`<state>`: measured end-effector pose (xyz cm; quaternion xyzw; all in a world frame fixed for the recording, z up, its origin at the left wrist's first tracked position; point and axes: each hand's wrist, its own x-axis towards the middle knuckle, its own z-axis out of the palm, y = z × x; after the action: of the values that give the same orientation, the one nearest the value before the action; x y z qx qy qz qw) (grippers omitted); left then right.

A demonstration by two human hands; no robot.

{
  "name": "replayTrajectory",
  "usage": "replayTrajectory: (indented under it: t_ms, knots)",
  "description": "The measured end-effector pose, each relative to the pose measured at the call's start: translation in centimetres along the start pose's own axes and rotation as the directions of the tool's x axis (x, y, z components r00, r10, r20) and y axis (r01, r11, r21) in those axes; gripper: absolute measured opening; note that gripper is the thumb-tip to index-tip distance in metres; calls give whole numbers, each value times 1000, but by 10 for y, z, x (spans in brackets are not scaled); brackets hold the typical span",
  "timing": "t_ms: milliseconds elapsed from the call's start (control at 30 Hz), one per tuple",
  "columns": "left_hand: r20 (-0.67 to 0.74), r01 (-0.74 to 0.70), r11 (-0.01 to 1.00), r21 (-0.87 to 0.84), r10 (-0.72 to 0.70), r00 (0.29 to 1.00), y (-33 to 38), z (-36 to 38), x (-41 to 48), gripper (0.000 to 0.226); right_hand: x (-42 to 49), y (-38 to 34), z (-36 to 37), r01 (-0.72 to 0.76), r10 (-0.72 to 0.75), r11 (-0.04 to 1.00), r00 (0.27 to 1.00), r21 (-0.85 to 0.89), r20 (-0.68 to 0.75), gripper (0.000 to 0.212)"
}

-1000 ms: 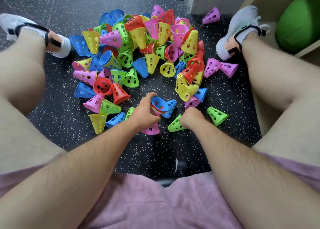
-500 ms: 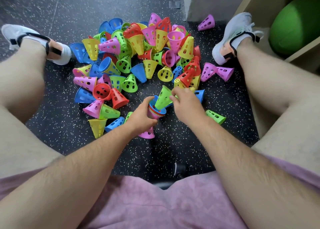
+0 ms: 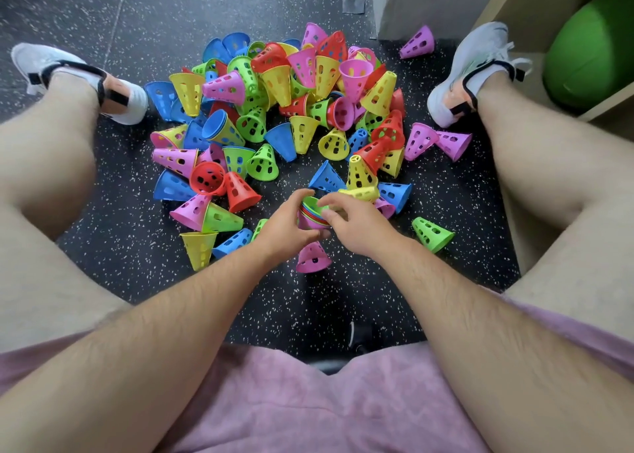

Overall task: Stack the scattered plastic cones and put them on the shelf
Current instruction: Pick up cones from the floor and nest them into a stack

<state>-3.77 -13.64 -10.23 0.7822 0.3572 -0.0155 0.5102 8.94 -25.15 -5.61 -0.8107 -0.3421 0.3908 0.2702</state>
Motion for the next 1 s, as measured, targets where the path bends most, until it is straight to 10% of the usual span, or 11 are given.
replayTrajectory:
  t_ms: [200, 533, 1000]
  knots:
    - [-66, 34, 998, 45, -31, 997, -12, -9, 0, 80, -2, 9, 11, -170, 168, 982, 985, -79, -34, 14]
    - [-27, 71, 997, 30, -70, 997, -22, -9, -2, 82, -3, 32, 22, 55, 94, 902, 943, -429, 320, 43]
    - [-96, 109, 994, -21, -111, 989, -17, -9, -2, 88, 4, 11, -7, -94, 95, 995, 939, 21, -331, 70]
